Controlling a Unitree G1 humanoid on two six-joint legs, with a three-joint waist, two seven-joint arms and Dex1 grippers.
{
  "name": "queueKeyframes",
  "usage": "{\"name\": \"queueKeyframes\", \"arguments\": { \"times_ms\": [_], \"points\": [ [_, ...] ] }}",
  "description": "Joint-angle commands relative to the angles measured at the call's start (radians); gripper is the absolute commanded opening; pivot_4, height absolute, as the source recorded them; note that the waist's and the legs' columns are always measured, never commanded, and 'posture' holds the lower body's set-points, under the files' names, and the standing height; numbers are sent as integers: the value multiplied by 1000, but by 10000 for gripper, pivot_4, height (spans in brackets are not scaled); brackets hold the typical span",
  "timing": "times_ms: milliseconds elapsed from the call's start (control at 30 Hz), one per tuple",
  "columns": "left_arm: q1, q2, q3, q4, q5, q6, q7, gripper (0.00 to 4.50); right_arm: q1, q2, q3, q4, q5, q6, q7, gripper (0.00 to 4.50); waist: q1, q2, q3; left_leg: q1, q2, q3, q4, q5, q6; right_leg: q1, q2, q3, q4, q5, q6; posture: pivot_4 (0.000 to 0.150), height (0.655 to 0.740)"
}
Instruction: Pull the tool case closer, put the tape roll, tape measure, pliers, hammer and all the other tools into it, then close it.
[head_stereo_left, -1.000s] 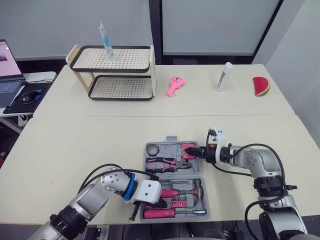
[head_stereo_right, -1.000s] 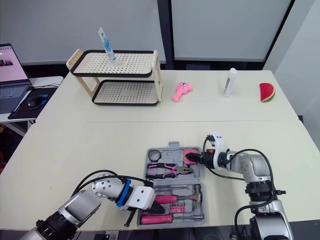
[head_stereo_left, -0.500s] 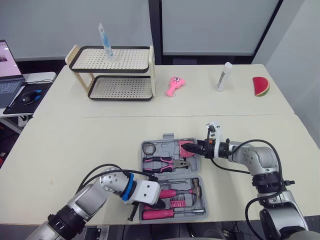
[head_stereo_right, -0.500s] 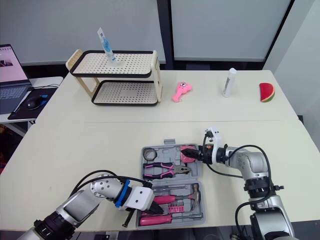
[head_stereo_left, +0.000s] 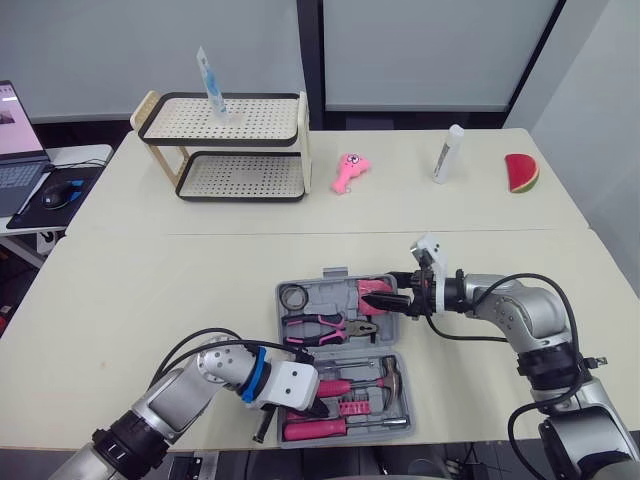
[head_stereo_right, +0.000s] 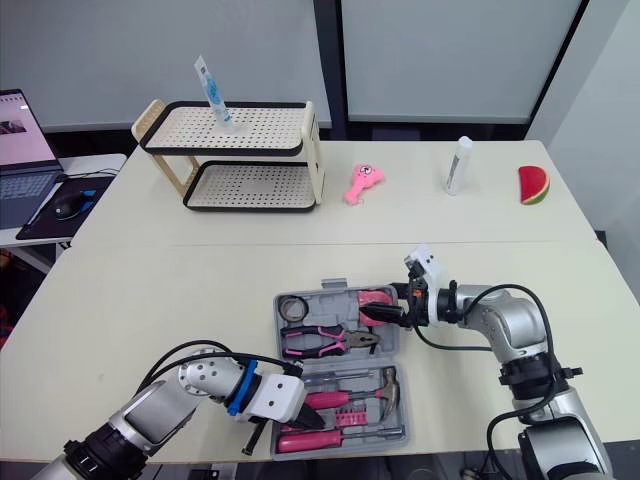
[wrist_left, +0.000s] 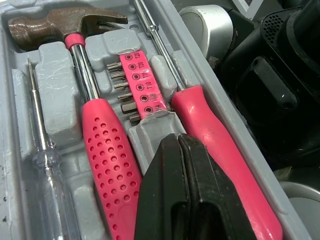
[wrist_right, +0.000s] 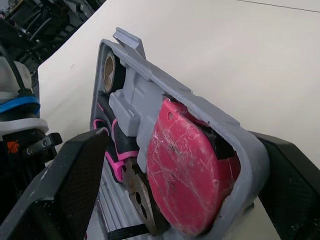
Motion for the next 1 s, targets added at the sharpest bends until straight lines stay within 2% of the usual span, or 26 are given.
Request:
{"name": "queueKeyframes", "arguments": {
  "times_ms": [33, 300, 533, 700, 800, 1000],
  "points": [
    [43, 58, -22, 74, 75, 32, -12, 0, 4, -2, 4, -68, 30, -6, 27, 44591, 0, 0, 0, 0, 0, 0, 0, 0, 0, 0, 0, 0, 0, 0, 0, 1500, 7350],
    [62, 58, 21, 60, 44, 32, -7, 0, 24, -37, 6, -152, 43, 13, 49, 44591, 1, 0, 0, 0, 0, 0, 0, 0, 0, 1, 0, 0, 0, 0, 0, 1500, 7350],
    [101, 79, 164, -44, -133, 89, -15, 0, 62, -97, 29, -277, 27, -13, 48, 44591, 3, 0, 0, -1, 0, 0, 0, 0, 0, 0, 0, -1, 0, 0, 0, 1500, 7350],
    [139, 143, 281, -133, -271, 173, -58, 0, 106, -155, 43, -370, -1, -52, 42, 44591, 9, 0, 0, -6, 0, -1, 3, 0, 0, -3, -1, -3, 0, 0, 0, 1500, 7350],
    [176, 207, 346, -134, -301, 199, -82, 0, 152, -211, 51, -474, -27, -85, 32, 44591, 13, 0, 0, -8, 0, -1, 3, 0, 0, -5, -2, -3, 0, 0, 0, 1500, 7350],
    [245, 258, 442, -45, -300, 191, -89, 0, 279, -334, 24, -688, -40, -109, 17, 44591, 21, 0, 0, -9, 0, 0, 3, 0, 0, -6, -2, -3, 1, 0, 0, 1500, 7350]
  ]
}}
